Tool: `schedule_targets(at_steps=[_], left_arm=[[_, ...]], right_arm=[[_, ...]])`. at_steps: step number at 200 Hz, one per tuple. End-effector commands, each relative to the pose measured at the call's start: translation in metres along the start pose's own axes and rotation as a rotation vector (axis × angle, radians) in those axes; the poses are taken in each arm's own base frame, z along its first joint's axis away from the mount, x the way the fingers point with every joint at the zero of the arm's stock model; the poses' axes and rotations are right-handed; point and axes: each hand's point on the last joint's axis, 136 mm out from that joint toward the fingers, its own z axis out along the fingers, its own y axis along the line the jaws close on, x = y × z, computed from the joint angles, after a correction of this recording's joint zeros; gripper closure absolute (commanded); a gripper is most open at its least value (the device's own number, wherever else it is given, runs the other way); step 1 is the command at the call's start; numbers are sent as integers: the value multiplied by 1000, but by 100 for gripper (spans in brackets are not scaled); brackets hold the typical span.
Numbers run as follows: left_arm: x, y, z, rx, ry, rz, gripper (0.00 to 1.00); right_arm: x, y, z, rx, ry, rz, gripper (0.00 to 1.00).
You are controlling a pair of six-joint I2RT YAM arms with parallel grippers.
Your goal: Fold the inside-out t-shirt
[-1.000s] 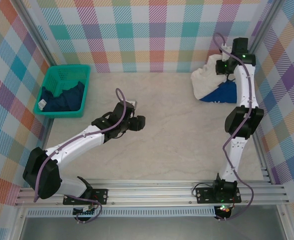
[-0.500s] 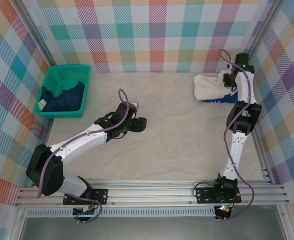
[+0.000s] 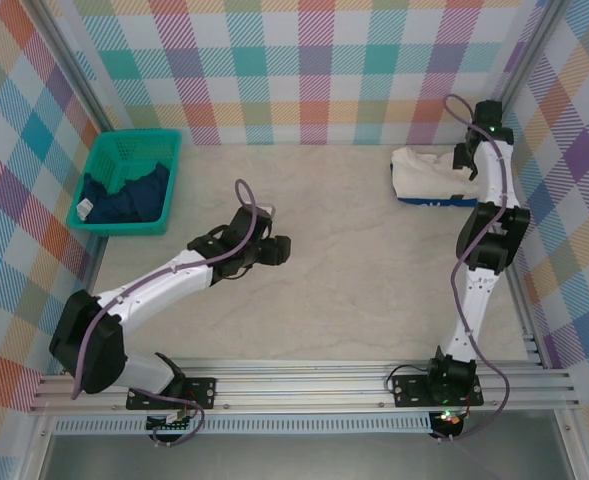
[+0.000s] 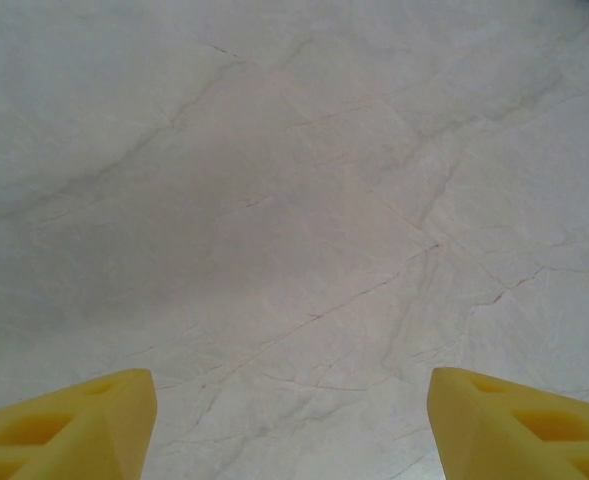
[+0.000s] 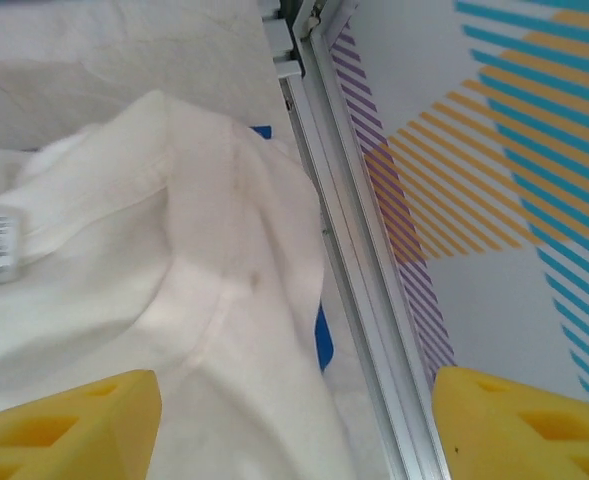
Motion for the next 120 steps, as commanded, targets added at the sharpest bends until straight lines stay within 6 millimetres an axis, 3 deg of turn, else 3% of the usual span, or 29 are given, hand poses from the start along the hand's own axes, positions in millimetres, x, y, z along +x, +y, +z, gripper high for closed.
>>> schedule_targets(at_steps=[1,15,35,71,96,120], left_arm=[[-8,20,-16,-51,-77,-33,24],[-13,30,-23,-63,-119,-59,21],[-25,51,-32,-107,-205,-105,14],[-31,117,-49,-311,-325,-196,0],[-25,169,-63,-515,-398,-225,0],[-13,207,-55,-631,-413,-217,0]], right_arm=[[-21,6,-66,-95,-115,104,26],[-15,21,-94,-168,-146,114,23],[10,52,-132,-301,-192,127,22],[82,105,-185,-446,-313,76,12],[135,111,-176,-430,-346,121,0],[172,109,-147,-382,-351,148,0]])
